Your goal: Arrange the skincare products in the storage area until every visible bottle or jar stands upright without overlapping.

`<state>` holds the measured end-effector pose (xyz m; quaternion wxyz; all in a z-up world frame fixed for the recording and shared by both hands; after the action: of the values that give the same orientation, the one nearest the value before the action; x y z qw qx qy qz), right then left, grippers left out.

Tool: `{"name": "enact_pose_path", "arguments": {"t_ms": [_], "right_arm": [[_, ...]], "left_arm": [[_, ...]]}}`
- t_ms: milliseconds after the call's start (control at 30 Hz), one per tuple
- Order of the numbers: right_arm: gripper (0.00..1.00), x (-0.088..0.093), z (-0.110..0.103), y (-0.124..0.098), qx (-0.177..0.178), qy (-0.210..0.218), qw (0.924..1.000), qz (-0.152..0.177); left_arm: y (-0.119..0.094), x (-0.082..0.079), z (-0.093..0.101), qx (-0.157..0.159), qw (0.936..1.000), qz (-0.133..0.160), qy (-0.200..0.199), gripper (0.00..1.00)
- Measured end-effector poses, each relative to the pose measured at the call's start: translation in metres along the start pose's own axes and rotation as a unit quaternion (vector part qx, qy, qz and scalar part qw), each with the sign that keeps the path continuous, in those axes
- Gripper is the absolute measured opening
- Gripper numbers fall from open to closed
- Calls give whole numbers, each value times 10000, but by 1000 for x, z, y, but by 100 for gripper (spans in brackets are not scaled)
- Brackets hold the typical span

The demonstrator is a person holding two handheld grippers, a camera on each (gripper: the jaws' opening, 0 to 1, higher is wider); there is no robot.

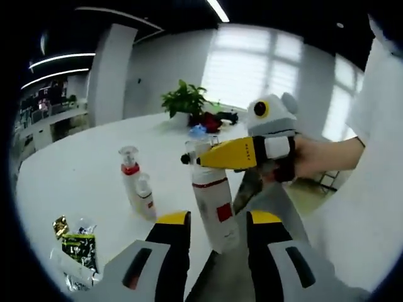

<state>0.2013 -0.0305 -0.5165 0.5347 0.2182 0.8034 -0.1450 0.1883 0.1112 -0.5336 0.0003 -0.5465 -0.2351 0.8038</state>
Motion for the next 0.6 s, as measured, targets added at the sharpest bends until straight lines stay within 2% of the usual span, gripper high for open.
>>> {"name": "enact_pose_path", "arguments": {"t_ms": [67, 133, 300, 433, 600], "right_arm": [[18, -1, -3, 0, -132, -139, 9998, -90], [18, 0, -5, 1, -236, -372, 9989, -155], [18, 0, -10, 7, -495, -599, 9965, -293], [18, -2, -17, 8, -855, -696, 9934, -317], [18, -4, -19, 8, -1113, -835, 9892, -457]], "left_arm": [[-1, 0, 1, 267, 9995, -87, -130, 33], [-1, -3, -3, 287, 9995, -87, -111, 33], [3, -4, -3, 617, 9970, -422, 203, 35], [6, -10, 0, 909, 9952, -315, 167, 33], [7, -11, 2, 1029, 9932, -402, 357, 29]]}}
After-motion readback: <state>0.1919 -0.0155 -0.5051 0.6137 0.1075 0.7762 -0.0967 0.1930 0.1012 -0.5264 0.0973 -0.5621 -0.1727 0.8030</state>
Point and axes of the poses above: the point that each gripper's makers call its tool centre point, and the gripper's own axes: y roughly forward along the fingers, z roughly to its right, x roughly out of its underside, the point moved 8 cm from there along -y, roughly backward along the fingers, and after that the axes turned 5 degrees about -y, right-handed, at the moved point
